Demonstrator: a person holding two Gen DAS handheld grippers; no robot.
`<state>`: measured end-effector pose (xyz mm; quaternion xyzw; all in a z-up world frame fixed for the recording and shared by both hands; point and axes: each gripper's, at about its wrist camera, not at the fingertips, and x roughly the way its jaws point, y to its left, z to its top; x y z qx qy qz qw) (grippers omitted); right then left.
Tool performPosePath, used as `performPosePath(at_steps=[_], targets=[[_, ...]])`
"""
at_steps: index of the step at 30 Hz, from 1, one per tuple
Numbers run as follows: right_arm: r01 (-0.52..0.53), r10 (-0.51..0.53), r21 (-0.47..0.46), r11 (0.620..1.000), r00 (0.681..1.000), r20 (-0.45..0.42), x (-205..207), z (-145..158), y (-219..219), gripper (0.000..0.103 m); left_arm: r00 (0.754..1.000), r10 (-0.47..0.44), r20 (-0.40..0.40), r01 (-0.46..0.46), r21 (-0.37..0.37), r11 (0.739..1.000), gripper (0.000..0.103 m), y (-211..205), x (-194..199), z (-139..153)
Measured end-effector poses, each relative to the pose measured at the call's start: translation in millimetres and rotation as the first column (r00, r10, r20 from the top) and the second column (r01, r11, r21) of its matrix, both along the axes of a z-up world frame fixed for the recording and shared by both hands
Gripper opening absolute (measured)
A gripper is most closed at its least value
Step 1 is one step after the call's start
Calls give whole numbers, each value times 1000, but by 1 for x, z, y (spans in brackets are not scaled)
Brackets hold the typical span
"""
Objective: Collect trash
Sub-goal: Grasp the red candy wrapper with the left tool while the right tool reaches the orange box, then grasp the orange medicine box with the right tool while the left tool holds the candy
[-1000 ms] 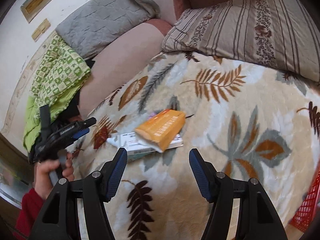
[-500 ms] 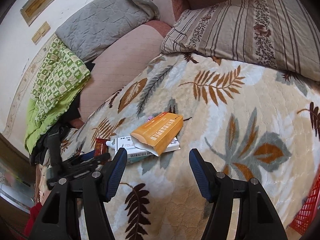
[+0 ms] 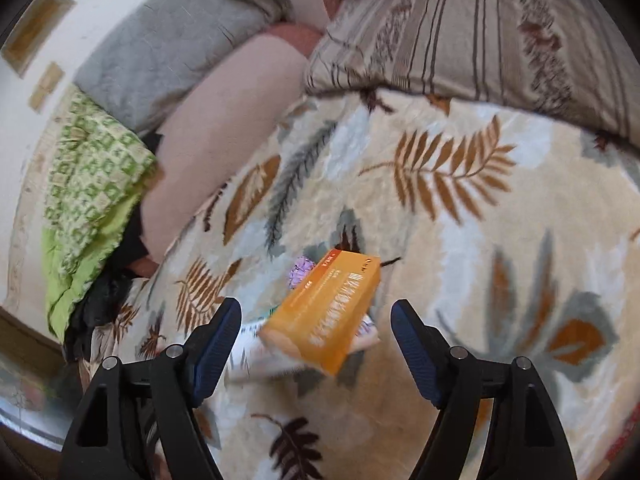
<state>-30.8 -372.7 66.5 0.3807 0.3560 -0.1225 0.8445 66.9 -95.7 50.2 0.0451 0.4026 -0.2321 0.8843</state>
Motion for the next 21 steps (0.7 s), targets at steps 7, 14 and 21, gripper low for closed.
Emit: performPosePath(at_steps=[7,14,21], targets=[[-49,50,10,999,991,-124,29,-32,7,70,996,-20,87,22,-18,1000,31,16,-68,26],[-89,77,-96,991,989,-126,-20,-23,19,60,996,-35,79,39,-47,998,31,21,-117,22],[-207,202,-187,960,978,-45,-103,-9,61,42,992,-36,123,40,-33,999,31,28,-171,25]])
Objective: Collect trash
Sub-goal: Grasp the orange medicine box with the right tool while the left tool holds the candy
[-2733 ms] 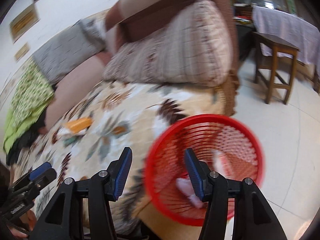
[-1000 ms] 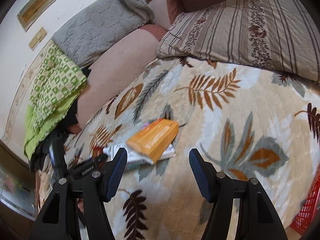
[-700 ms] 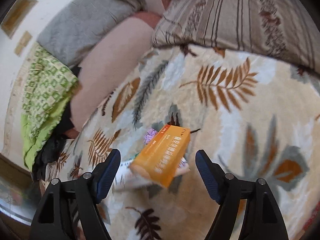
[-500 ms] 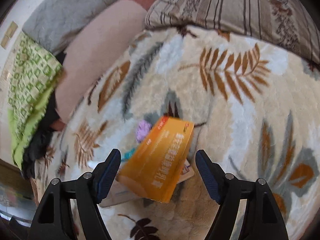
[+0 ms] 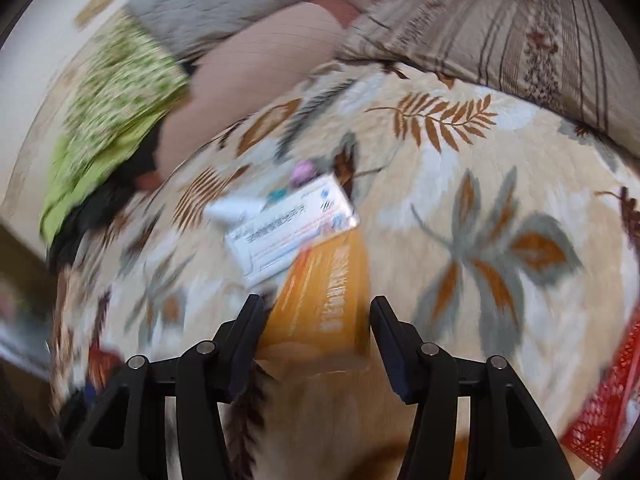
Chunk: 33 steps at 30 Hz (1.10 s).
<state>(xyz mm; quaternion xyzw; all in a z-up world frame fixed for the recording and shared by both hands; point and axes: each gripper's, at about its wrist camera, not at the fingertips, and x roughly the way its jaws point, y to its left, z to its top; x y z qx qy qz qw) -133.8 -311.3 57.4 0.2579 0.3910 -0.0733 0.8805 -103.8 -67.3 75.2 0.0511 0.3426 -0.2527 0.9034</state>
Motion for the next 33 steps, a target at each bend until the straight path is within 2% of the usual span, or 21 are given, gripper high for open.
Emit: performPosePath(at_steps=[1,3,6,9,10,12,13,14,17,20,24,26,28,33], targets=[[-18,18,-10,1000,1000,0,-8,-1,6,34,1000,1,7,-1,-2,1000,31,2,-6,0],[-56,57,-22,998,998,6,-26,-1,19,34,1000,7,16,-7,3,1000,31,4,-14,-1],[-98,96,-71,993,995,-33,-29,-7,33,33,999,21,36,-21,25,999,31,3,-15,-3],[-115,114,-35,993,993,-27,-30,-10,29,33,999,38,30,-39,27,999,31,5,-11,-7],[-111,111,-11,994,994,-6,-32,-8,26,35,999,42,24,-42,20,999,31,7,-9,-8],[-89,88,28,996,996,36,-35,-4,17,49,998,55,15,-55,-1,998,31,11,-7,-7],[-68,66,33,997,997,50,-35,-3,14,60,998,64,14,-64,-7,998,31,14,-5,-7],[-52,50,37,998,997,63,-35,-1,11,63,997,72,11,-72,-8,997,31,15,-2,-7],[-58,53,50,997,994,91,-30,4,20,64,996,94,-5,-94,-5,996,31,18,5,-11],[-106,104,37,994,992,65,-18,0,38,64,995,102,-7,-102,-7,995,31,18,10,-12],[-151,151,-79,985,989,0,-1,-4,69,63,995,103,-4,-103,-6,995,31,18,11,-12],[-172,167,-100,980,984,-57,6,-14,76,31,995,101,-3,-101,-3,995,31,17,11,-12],[-174,167,-88,981,983,-78,8,-20,75,25,995,98,-2,-98,-1,995,31,16,10,-12],[-154,154,-156,976,988,-10,-6,-5,74,25,997,78,22,-78,-2,997,31,11,6,-9]])
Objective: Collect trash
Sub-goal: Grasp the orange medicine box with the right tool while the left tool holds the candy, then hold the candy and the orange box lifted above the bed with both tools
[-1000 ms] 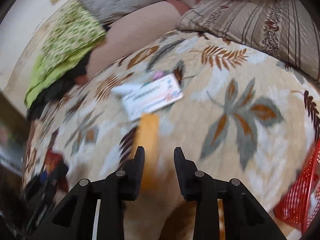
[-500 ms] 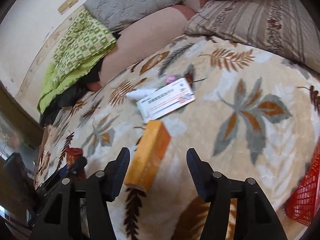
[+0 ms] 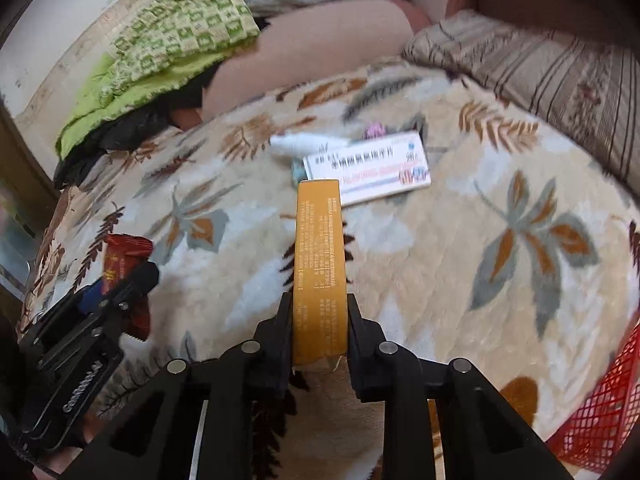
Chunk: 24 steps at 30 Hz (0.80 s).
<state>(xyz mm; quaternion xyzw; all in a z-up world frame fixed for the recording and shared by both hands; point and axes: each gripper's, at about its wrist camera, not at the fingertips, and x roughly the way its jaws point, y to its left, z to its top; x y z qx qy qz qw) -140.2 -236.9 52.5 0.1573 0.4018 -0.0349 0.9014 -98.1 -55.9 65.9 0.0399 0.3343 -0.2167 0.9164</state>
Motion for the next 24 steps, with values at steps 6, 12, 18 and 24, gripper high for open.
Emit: performPosePath(at_steps=[6,12,18,24], targets=[[19,-12,-48,999,988,153,-31,33,3,25,999,0,38,0,7,1000,31,-2,-11,4],[5,10,-72,997,979,204,-58,43,14,25,993,12,117,-18,51,999,31,-1,-37,13],[8,9,-80,997,977,212,-66,44,9,25,987,11,159,-24,78,997,31,-2,-55,16],[29,-26,-19,999,982,185,-62,37,-3,25,983,1,184,-22,113,993,31,-11,-56,13]])
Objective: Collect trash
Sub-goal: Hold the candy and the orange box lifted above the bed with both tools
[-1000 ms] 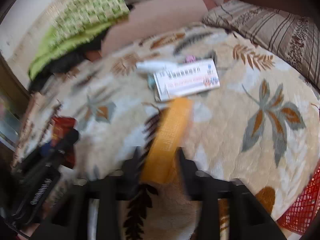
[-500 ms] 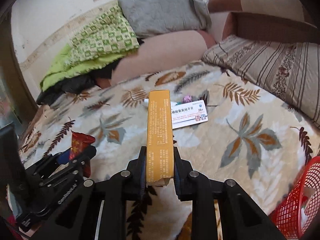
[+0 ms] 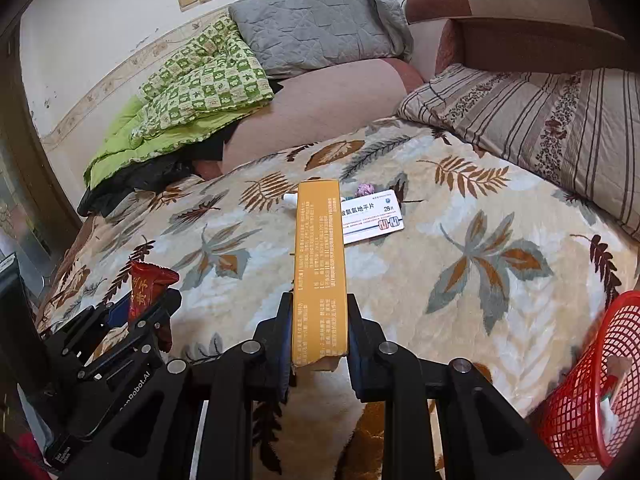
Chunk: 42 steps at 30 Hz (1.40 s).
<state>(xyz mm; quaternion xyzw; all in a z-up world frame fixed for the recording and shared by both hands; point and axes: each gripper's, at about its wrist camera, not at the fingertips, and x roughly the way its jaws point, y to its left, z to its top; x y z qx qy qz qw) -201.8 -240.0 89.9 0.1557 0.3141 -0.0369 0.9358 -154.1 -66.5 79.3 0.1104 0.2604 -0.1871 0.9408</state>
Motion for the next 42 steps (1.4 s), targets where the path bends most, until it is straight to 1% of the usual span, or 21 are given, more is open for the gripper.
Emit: performPosePath(at_steps=[9,42], targets=[[-25,25,-49,998,1000,-11,5,-2,12,25,1000,-1,-4,1,2,1000,31,-1,2,-2],[-38,37,-72,997,999,-10,4,-1,17,25,1000,-4,-7,4,-3,1000,31,-1,3,-1]])
